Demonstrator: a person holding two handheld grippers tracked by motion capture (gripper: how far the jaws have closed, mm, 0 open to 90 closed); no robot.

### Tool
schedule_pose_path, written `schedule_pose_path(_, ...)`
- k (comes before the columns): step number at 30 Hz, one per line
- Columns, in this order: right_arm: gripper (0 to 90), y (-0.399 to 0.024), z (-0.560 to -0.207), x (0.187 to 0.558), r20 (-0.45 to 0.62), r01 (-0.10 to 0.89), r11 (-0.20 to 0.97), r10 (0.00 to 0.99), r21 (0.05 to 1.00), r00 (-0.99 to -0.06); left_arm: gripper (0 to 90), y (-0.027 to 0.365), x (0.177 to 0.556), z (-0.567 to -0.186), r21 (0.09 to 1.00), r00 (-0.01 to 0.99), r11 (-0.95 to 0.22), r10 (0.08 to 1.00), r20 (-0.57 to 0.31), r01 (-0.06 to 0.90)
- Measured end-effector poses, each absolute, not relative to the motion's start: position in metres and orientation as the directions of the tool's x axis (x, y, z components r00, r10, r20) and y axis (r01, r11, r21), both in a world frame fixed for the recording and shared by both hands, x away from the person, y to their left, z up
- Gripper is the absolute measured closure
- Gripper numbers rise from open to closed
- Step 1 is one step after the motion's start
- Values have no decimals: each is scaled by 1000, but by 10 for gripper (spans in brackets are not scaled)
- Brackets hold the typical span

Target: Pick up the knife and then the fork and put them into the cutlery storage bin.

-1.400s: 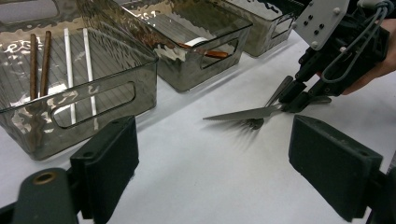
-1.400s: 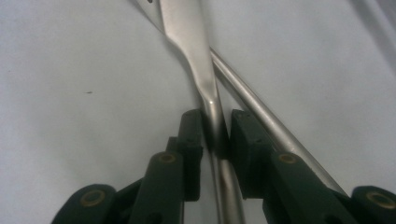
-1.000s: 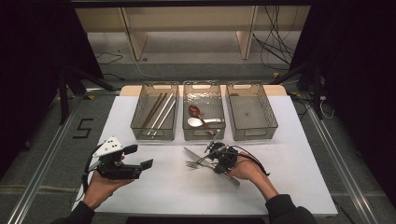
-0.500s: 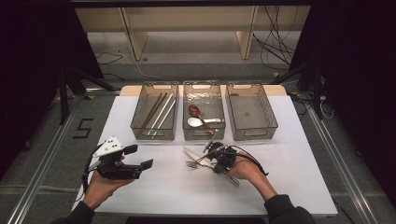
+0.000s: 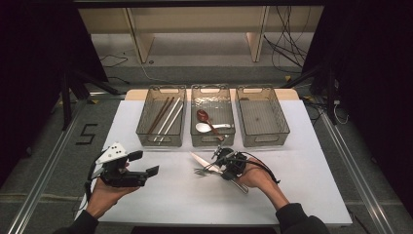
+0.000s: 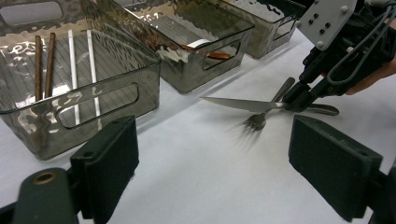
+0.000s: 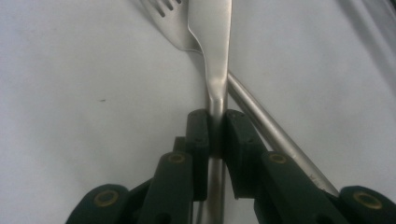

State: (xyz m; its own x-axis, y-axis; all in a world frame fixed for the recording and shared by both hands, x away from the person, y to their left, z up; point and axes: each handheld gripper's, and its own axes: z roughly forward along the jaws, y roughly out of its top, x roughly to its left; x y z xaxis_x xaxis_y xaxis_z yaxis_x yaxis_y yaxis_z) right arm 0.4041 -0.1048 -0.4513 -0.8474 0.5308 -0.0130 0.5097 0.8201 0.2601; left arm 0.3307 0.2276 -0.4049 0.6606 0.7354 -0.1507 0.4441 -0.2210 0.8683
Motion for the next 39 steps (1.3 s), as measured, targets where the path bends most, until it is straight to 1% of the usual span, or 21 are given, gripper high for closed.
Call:
schedule_pose_path(5, 809, -109, -446, 403, 14, 514, 809, 533, 284, -846, 154, 228, 331, -405, 870, 661, -219, 735, -151, 442)
schedule_pose_path(11, 809, -118, -436, 402, 56, 526, 779, 541, 341, -839, 154, 229, 331, -404, 870, 659, -217, 737, -151, 442)
schedule_pose_path(13, 809, -121, -432, 401, 48, 526, 765, 550, 372, -834, 154, 229, 331, -404, 870, 659, -215, 736, -155, 444)
schedule_pose_path(20, 809, -131, -423, 404, 101, 552, 717, 569, 426, -816, 154, 229, 331, -404, 870, 657, -211, 737, -157, 445)
schedule_pose_path(25, 809, -141, -410, 408, 103, 551, 685, 579, 476, -809, 154, 229, 331, -405, 870, 652, -206, 741, -161, 448)
schedule_pose_path(35, 809, -180, -379, 423, 137, 597, 545, 661, 589, -738, 154, 231, 331, -404, 874, 649, -196, 743, -165, 446)
schedule_pose_path(39, 809, -194, -369, 429, 148, 615, 495, 693, 613, -705, 154, 230, 331, -405, 872, 651, -200, 741, -163, 446)
